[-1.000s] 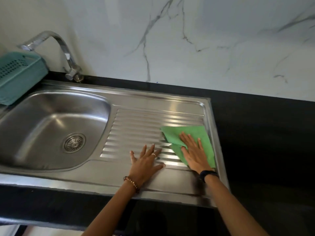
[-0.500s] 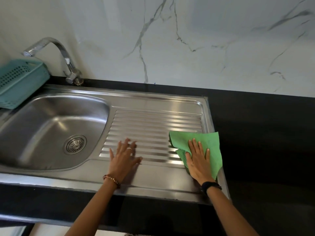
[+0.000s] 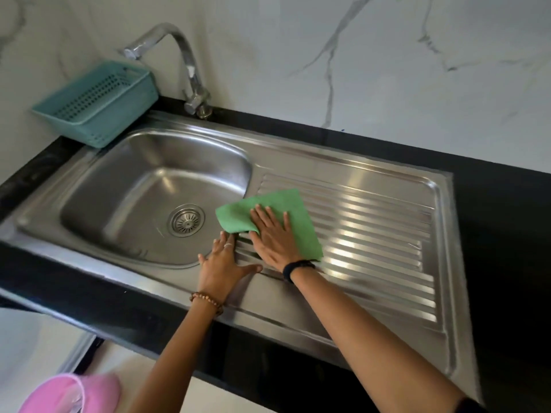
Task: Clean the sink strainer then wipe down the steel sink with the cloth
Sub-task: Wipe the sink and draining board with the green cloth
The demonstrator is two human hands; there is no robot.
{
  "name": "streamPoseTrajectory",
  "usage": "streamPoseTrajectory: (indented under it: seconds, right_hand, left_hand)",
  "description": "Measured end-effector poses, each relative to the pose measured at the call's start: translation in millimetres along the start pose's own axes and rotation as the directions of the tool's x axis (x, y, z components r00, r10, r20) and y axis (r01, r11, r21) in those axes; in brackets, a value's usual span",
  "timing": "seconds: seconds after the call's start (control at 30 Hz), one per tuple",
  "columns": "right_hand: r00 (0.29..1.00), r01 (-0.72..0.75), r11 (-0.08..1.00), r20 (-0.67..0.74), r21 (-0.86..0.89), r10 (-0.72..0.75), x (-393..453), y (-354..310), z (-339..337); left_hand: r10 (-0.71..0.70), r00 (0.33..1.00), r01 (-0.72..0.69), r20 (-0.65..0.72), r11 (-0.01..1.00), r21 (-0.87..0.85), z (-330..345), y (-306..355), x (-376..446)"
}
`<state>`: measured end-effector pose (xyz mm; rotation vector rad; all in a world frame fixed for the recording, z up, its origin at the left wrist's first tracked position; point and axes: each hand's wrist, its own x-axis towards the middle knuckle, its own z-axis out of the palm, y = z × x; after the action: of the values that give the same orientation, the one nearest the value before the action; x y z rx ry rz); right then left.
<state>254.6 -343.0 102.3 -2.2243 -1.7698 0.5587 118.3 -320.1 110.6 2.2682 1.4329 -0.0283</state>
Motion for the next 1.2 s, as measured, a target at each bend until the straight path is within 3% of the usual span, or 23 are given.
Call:
streamPoseTrajectory:
  seconds: [0.2, 0.3, 0.47, 0.53, 0.6, 0.67, 0.73, 0.8, 1.03, 1.2]
  right_hand:
    - [0.991, 0.114, 0.989, 0.086, -0.097, -0.105, 27, -22, 2]
    - [0.983, 0.162, 0.985, 0.098, -0.053, -0.157, 16, -16, 2]
    - [0.993, 0.113, 0.992, -0.041, 0.056, -0.111, -31, 0, 6]
    - [0.994, 0.012, 0.997, -0.107, 0.077, -0.004, -58, 20, 4]
    - [0.981, -0.091, 0.99, -0.161, 0.105, 0.108, -85, 42, -3]
    - [0.959, -0.183, 0.974, -0.194, 0.134, 0.207, -110, 64, -13]
    - [0.932, -0.263, 0.957, -0.223, 0.124, 0.285, -134, 86, -21]
    - [0.886, -0.368, 0.923, -0.257, 0.113, 0.385, -160, 107, -30]
    - [0.647, -0.709, 0.705, -0.416, -0.021, 0.639, -196, 130, -43]
    - [0.463, -0.84, 0.535, -0.39, 0.094, 0.796, -190, 110, -20]
  left_hand:
    - [-0.003, 1.0, 0.003, 0.007, 1.0, 0.0, 0, -1, 3]
    - [0.006, 1.0, -0.006, -0.015, 1.0, -0.016, 1, -1, 1]
    - [0.019, 1.0, -0.018, 0.015, 1.0, -0.015, -4, 3, -6]
    - [0.126, 0.992, -0.129, 0.028, 0.987, 0.093, -4, 9, -10]
    - [0.377, 0.925, -0.378, 0.05, 0.893, 0.244, 2, 23, -13]
    - [0.518, 0.844, -0.533, 0.14, 0.839, 0.11, 9, 47, -16]
    - [0.54, 0.798, -0.562, 0.268, 0.827, 0.005, 18, 71, -20]
    - [0.537, 0.774, -0.588, 0.335, 0.806, 0.066, 28, 86, -24]
    - [0.55, 0.751, -0.616, 0.366, 0.783, 0.087, 23, 75, -17]
    - [0.498, 0.82, -0.552, 0.282, 0.82, 0.154, 0, 34, -5]
